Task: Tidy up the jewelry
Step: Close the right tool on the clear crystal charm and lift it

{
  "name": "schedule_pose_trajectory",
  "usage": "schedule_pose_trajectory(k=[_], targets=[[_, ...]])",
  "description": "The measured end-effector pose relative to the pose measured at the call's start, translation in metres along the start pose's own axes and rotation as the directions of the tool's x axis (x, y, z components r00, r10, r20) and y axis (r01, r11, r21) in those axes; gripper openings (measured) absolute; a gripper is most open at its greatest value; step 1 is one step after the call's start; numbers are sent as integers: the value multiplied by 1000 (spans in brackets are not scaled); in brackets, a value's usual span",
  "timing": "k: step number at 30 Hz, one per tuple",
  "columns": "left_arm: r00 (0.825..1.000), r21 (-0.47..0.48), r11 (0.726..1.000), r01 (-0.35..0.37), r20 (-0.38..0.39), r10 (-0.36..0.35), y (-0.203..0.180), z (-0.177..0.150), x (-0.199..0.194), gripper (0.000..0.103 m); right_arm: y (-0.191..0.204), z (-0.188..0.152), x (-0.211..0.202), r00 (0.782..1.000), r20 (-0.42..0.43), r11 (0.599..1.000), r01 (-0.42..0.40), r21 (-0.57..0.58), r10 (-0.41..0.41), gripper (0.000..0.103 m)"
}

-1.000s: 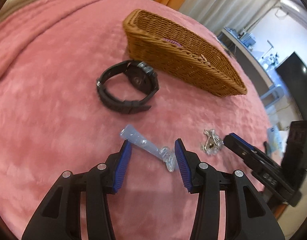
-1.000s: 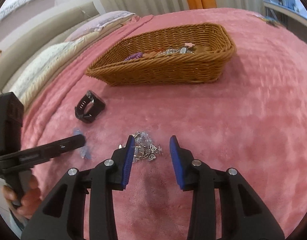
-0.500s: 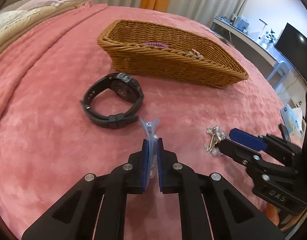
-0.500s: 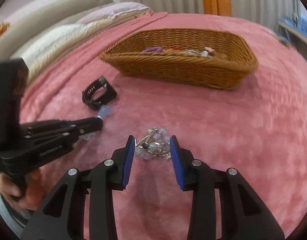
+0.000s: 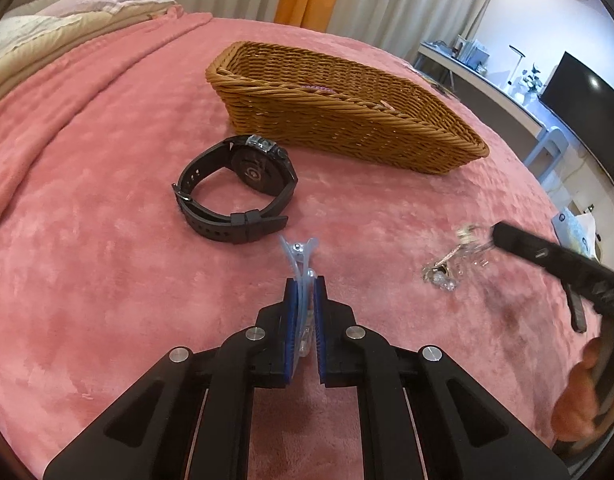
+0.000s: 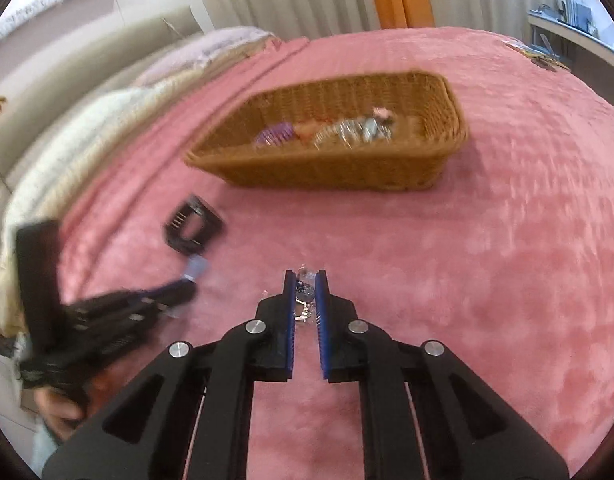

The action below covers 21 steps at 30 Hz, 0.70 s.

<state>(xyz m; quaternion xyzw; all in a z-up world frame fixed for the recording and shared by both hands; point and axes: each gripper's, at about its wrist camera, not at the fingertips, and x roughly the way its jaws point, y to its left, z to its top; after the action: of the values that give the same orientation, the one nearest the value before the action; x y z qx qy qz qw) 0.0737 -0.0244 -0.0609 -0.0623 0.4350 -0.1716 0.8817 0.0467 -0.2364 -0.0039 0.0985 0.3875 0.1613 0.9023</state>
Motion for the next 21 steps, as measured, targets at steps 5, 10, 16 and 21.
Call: schedule_pose_trajectory(k=[5,10,16,21], targets=[[1000,2,1000,3,7,-3,0,-2,0,6,-6,2,-29,998,56,1000,16,17,-16,8],[1000,10,1000,-1,12,1,-1,-2,0,6,-30,-23,-25,997,-7,996,83,43,-82,8],[1000,13,1000,0,15,0,-1,-4,0,6,-48,-56,-10,991,-132,995,36,89,-24,13],[1000,15,1000,8,18,-9,0,-5,-1,6,-37,-52,-24,992,-70,994,110,29,-108,52]])
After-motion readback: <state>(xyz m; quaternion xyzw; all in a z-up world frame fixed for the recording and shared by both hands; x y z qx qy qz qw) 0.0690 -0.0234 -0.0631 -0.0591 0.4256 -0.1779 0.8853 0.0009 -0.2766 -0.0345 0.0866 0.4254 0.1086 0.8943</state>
